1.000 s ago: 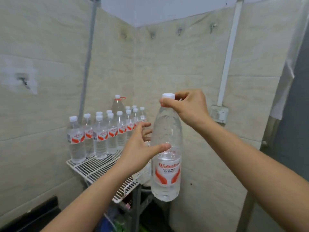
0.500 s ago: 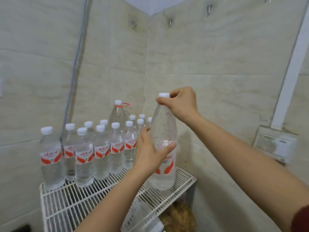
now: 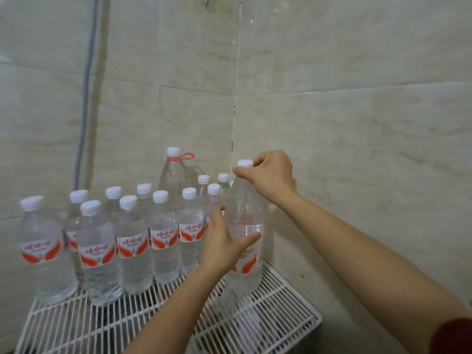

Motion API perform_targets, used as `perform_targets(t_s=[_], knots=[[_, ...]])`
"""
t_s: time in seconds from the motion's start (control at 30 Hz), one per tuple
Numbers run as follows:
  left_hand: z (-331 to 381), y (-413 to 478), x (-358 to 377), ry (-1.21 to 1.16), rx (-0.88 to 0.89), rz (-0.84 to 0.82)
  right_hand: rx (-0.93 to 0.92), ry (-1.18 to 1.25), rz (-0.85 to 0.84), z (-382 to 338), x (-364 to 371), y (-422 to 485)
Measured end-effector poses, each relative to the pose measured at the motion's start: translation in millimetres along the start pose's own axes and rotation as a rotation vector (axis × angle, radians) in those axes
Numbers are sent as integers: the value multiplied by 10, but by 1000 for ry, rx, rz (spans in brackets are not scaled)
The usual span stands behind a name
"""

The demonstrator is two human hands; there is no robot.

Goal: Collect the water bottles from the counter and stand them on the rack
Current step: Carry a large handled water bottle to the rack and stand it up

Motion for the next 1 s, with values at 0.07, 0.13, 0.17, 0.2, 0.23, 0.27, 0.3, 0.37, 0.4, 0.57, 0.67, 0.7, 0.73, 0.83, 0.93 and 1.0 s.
perform_targets(t_s=[0.07, 0.13, 0.17, 0.2, 0.23, 0.27, 0.3, 0.37, 0.4, 0.57, 0.67, 0.7, 0.73, 0.83, 0.93, 1.0], knots=[[-34, 59, 35, -20, -14, -23, -8, -23, 0, 5, 11, 58], [-34, 97, 49, -43, -19, -38, 0, -55, -27, 21, 2, 131], [-26, 112, 51, -49, -10, -46, 11, -82, -62, 41, 0, 168], [-15, 123, 53, -46, 2, -58, 15, -103, -109, 70, 9, 206], [-5, 131, 57, -41, 17, -75, 17, -117, -166, 104, 26, 242], [5, 134, 64, -40, 29, -99, 18, -114, -224, 129, 34, 274], [6, 138, 75, -45, 40, -123, 13, -86, -281, 127, 35, 290], [3, 138, 80, -65, 56, -160, 0, 37, -423, 66, 25, 266], [-2, 145, 75, -81, 60, -182, 8, 95, -501, 39, 22, 249], [-47, 220, 81, -151, 90, -377, -86, -9, -600, 32, 28, 297], [-42, 249, 111, -146, 118, -404, -95, -219, -604, 72, 25, 316], [-43, 253, 127, -130, 124, -391, -90, -250, -605, 93, 18, 343], [-43, 252, 140, -115, 127, -370, -96, -270, -609, 94, 18, 355], [-85, 206, 148, -89, 91, -256, -93, -365, -552, 123, 17, 387], [-141, 68, 145, -104, 18, -150, -142, -511, -466, 9, -2, 325], [-161, -26, 250, -101, 8, -185, -174, -633, -384, -81, -44, 321]])
Point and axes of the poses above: each hand's wrist, its own y-axis towards the middle knuckle, its own x-axis out of the palm, z = x × y, the point moved 7 cm from there along y, towards the middle knuckle, and after that the axes turned 14 degrees about y, right-handed, at the moved point
